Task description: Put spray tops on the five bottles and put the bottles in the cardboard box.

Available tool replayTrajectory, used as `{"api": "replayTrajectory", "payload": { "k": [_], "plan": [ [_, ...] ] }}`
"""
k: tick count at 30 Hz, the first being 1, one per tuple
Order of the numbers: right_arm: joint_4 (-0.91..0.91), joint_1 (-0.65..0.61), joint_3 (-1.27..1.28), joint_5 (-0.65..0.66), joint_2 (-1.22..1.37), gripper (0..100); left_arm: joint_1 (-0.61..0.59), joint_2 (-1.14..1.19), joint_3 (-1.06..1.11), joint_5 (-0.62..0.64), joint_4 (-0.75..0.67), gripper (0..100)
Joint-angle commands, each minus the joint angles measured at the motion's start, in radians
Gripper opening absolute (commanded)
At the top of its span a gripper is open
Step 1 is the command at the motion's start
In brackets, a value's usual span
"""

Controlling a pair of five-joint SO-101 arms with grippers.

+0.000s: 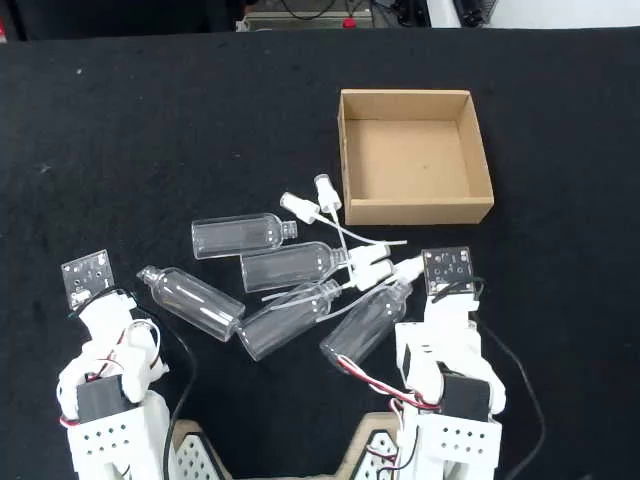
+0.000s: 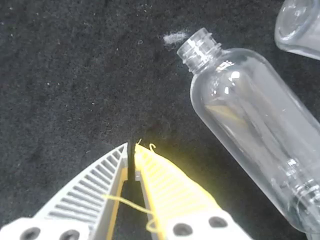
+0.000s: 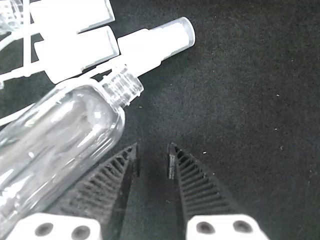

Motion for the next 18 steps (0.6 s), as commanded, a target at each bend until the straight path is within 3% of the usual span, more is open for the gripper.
{"api": "replayTrajectory", "payload": {
  "k": [1, 18],
  "plan": [
    [0.014, -0.011, -0.002, 0.005, -0.097, 8.7, -0.005, -0.003, 0.022, -0.002, 0.005, 3],
    [-0.009, -0.012, -0.002, 0.000, -0.097, 8.8, -0.004, -0.003, 0.022, -0.002, 0.005, 3]
  ]
}}
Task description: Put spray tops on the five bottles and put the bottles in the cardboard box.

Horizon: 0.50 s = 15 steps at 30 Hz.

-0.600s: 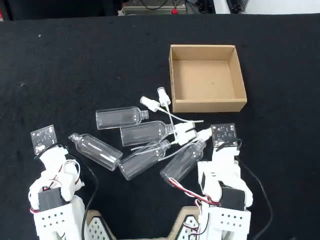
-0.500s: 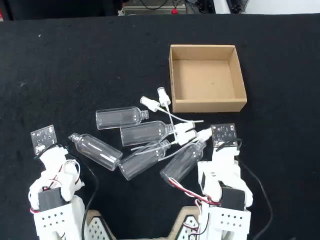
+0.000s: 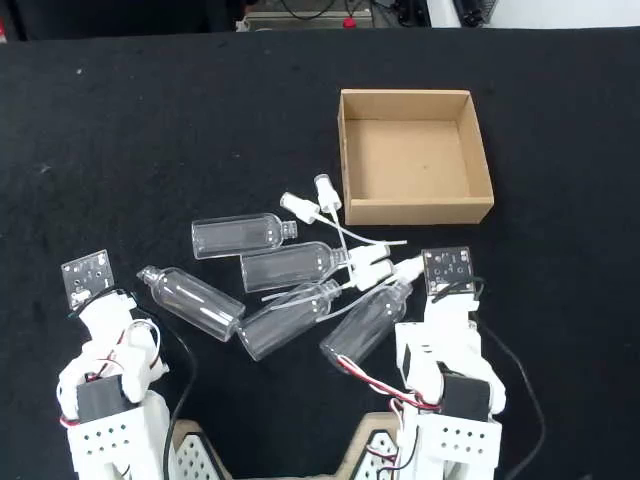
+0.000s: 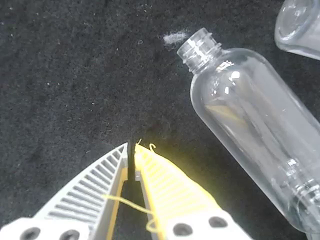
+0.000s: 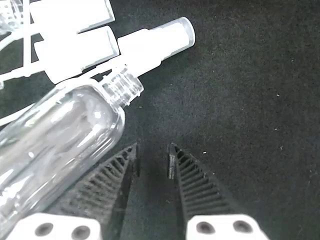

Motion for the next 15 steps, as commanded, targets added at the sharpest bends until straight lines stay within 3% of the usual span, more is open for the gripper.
{"api": "replayTrajectory", "payload": {
  "k": [1, 15],
  "plan": [
    [-0.035, -0.009, -0.002, 0.002, -0.097, 8.8, -0.004, -0.003, 0.022, -0.002, 0.005, 3],
    [-0.304, -0.005, -0.025, 0.008, -0.094, 8.9, -0.002, -0.003, 0.022, -0.002, 0.005, 3]
  ]
}}
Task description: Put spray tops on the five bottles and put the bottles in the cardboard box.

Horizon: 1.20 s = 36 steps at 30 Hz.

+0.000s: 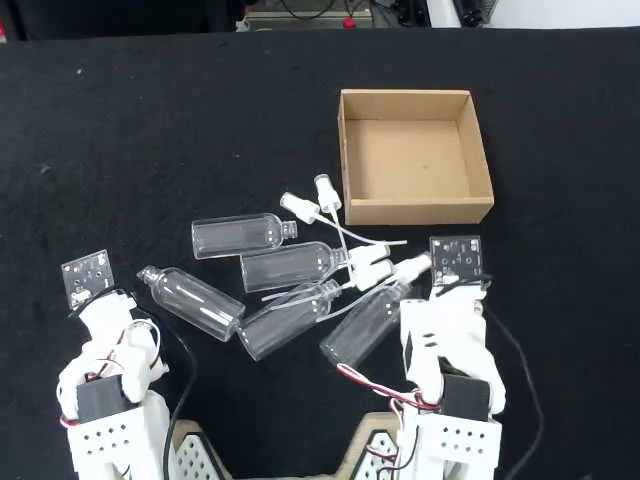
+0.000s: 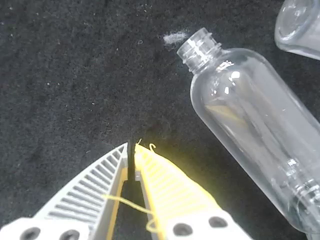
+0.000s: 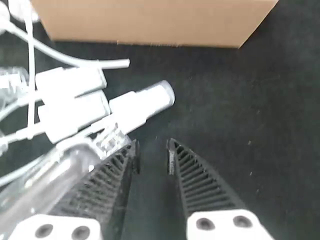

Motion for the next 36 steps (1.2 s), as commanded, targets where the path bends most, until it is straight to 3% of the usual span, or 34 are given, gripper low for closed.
{"api": "replayTrajectory", "payload": {
  "k": [1, 19, 24, 28, 36],
  "plan": [
    [-0.058, -0.003, -0.054, 0.008, -0.094, 8.9, -0.002, -0.003, 0.022, -0.002, 0.005, 3],
    [0.101, -0.018, -0.731, 0.000, -0.048, 8.9, 0.035, -0.003, 0.022, 0.002, -0.002, 3],
    [0.204, -0.141, -0.911, -0.005, 0.305, 8.9, 0.035, -0.003, 0.022, 0.002, 0.000, 3],
    [0.368, -0.210, -1.052, -0.120, 0.647, 9.1, 0.035, -0.003, 0.022, 0.002, 0.002, 3],
    [0.532, -0.219, -1.067, -0.203, 1.133, 29.3, 0.035, -0.003, 0.022, 0.000, 0.003, 3]
  ]
}}
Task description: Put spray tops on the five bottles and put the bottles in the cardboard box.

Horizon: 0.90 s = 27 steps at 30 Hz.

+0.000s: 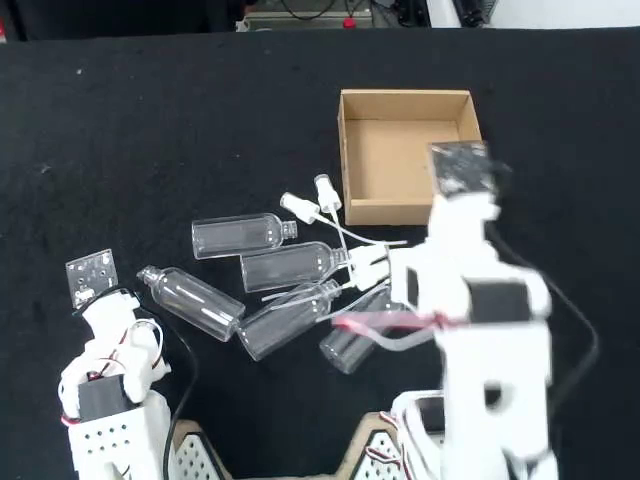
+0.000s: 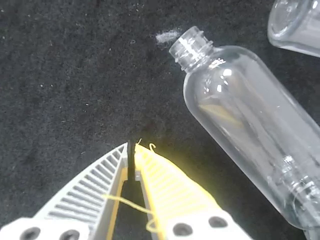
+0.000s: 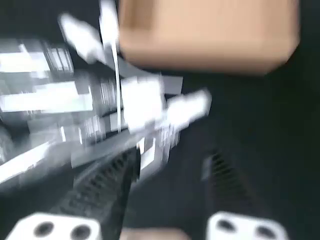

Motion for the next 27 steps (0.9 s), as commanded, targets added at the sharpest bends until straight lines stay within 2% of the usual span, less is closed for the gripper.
{"api": "replayTrajectory", "payload": {
  "k": [1, 5, 9, 15, 20, 27],
  "plan": [
    [0.061, -0.012, -0.025, -0.011, 0.193, 31.0, 0.012, -0.003, 0.022, 0.000, 0.003, 3],
    [0.066, -0.023, -0.033, -0.008, 0.318, 32.9, 0.012, -0.003, 0.022, 0.000, 0.003, 3],
    [0.029, -0.121, -0.016, -0.021, 0.360, 32.9, 0.012, -0.003, 0.022, 0.000, 0.003, 3],
    [-0.124, -0.269, 0.054, -0.218, 0.367, 32.9, 0.012, -0.003, 0.022, 0.000, 0.003, 3],
    [-0.270, -0.275, 0.189, -0.302, 0.367, 32.9, 0.012, -0.003, 0.022, 0.000, 0.003, 3],
    [-0.408, -0.275, 0.311, -0.313, 0.367, 32.9, 0.012, -0.003, 0.022, -0.002, 0.003, 3]
  ]
}}
